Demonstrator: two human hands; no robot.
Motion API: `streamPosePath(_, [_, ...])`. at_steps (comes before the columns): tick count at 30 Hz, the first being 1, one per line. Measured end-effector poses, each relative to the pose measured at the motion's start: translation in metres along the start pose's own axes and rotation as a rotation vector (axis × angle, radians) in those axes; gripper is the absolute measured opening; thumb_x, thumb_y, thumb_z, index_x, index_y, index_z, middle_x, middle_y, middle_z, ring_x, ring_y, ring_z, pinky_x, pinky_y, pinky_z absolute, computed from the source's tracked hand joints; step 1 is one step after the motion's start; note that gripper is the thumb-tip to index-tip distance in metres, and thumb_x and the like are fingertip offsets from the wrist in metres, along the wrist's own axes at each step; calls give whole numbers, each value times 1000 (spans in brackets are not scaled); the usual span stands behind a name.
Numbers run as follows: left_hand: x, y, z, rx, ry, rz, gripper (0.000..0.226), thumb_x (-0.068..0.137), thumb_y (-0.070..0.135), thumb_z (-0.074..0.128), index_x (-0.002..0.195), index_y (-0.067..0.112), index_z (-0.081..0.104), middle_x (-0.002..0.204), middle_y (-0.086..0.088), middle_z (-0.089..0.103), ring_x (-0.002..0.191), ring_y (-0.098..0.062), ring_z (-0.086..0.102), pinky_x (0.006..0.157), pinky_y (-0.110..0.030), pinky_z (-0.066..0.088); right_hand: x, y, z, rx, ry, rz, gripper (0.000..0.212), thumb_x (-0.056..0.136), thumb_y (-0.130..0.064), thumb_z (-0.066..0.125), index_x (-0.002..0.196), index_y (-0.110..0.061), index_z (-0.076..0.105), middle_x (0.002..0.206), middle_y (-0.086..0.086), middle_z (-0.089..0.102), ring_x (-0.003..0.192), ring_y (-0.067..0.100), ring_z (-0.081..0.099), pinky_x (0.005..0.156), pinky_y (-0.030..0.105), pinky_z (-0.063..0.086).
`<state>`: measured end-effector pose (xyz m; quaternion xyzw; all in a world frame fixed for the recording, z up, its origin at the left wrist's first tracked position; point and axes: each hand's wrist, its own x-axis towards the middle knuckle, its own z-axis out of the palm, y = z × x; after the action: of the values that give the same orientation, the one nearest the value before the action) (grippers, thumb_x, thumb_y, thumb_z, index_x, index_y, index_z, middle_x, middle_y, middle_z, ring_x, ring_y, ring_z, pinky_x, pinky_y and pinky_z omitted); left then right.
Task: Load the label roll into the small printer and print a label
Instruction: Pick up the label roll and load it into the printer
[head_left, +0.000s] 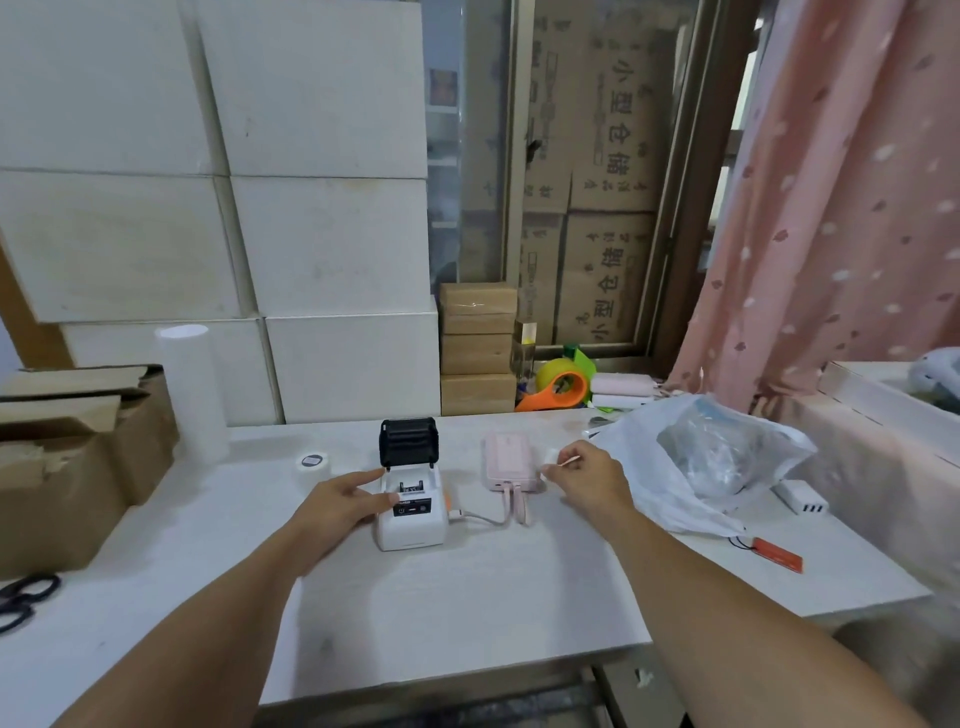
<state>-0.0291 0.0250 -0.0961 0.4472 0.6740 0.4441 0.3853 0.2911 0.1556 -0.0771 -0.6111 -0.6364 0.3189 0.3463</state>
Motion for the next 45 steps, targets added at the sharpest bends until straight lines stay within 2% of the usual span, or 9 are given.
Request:
streamPosePath(6, [-4, 2, 3, -30, 11, 16, 62, 79, 36, 88, 137, 28, 68, 107, -4, 83, 102, -17, 77, 101, -34, 55, -13, 22, -10, -340, 46, -30, 18, 94, -40, 71, 107, -27, 68, 104, -3, 73, 96, 25, 68, 74, 32, 50])
streamPosePath(10, [-5, 1, 5, -50, 4, 21, 64, 80, 36, 88, 139, 25, 67, 110, -4, 82, 104, -17, 77, 102, -33, 54, -14, 25, -10, -377, 58, -35, 18, 96, -40, 69, 107, -26, 67, 105, -1, 73, 94, 25, 66, 73, 31, 48])
streamPosePath(19, [-11, 8, 8, -54, 20, 5, 61, 85, 32, 84, 142, 22, 64, 106, 7, 82, 97, -4, 73, 79, -19, 51, -14, 29, -11, -430, 61, -11, 15, 95, -33, 66, 107, -24, 67, 94, -2, 63, 87, 24, 59, 72, 31, 44])
streamPosePath(24, [-11, 3, 8, -23, 61, -16, 68, 79, 40, 87, 141, 20, 66, 111, 7, 80, 103, -10, 75, 102, -33, 54, -15, 24, -14, -459, 11, 13, 23, 92, -39, 68, 110, -25, 64, 97, -3, 63, 90, 22, 59, 75, 32, 47])
streamPosePath(30, [-17, 5, 10, 36, 155, -31, 61, 74, 45, 90, 127, 19, 72, 107, 9, 77, 103, -12, 72, 97, -32, 54, -17, 10, -21, -416, 47, -21, 47, 92, -49, 68, 129, -21, 59, 118, 1, 71, 104, 26, 66, 78, 33, 49])
streamPosePath(35, [-20, 10, 3, -2, 206, -13, 39, 76, 45, 88, 101, 16, 80, 100, -5, 81, 78, -16, 76, 90, -36, 59, -17, -21, -23, -345, 172, -118, 39, 99, -46, 64, 128, -20, 60, 120, 0, 71, 95, 20, 65, 72, 31, 49])
streamPosePath(38, [-17, 17, -9, 88, 405, 30, 21, 86, 34, 81, 85, 13, 80, 99, -13, 79, 67, -22, 65, 75, -38, 56, -18, -39, -19, -319, 197, -207, 27, 102, -43, 63, 119, -22, 61, 112, -2, 70, 91, 19, 64, 71, 31, 53])
streamPosePath(41, [-11, 18, -31, 315, 565, -13, 20, 86, 25, 71, 103, 16, 78, 118, -1, 75, 89, -22, 61, 79, -35, 51, -18, -56, -7, -267, 140, -275, 17, 101, -38, 63, 110, -23, 64, 103, -3, 69, 92, 20, 65, 76, 36, 57])
streamPosePath(45, [0, 10, -48, 475, 483, -125, 56, 86, 34, 74, 136, 12, 59, 135, -10, 54, 105, -30, 62, 89, -40, 52, -19, -80, 11, -245, 80, -375, 12, 99, -33, 62, 100, -22, 67, 96, -2, 71, 88, 23, 65, 68, 34, 51])
